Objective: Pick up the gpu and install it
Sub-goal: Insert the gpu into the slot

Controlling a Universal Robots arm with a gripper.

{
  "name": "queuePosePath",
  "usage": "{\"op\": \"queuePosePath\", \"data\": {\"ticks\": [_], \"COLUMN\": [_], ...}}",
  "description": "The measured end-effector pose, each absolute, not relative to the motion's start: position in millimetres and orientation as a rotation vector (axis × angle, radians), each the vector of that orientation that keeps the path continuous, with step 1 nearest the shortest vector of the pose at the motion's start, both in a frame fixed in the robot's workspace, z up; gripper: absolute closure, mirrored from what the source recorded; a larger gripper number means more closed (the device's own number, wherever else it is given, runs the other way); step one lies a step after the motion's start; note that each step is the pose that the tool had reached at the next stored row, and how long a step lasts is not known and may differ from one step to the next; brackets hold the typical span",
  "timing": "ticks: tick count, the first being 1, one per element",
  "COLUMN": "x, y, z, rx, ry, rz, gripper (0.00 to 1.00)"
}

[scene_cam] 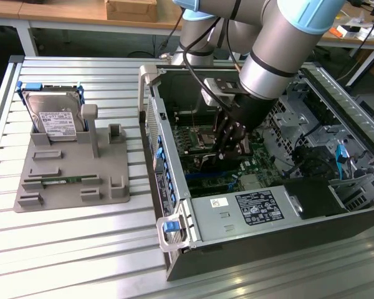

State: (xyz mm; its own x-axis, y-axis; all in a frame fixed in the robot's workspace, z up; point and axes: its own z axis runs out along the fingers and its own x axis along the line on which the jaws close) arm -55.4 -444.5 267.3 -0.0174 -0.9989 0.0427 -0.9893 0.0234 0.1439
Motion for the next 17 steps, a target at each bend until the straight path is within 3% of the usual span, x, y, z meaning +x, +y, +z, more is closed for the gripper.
{"op": "queuePosePath", "data": {"ticks": [17], "x": [-54.6], "y": [-445.4], "z": [264.5], "rx": [2.104], "ry": [-2.147], "rz": [-0.112], "gripper": [0.73]}}
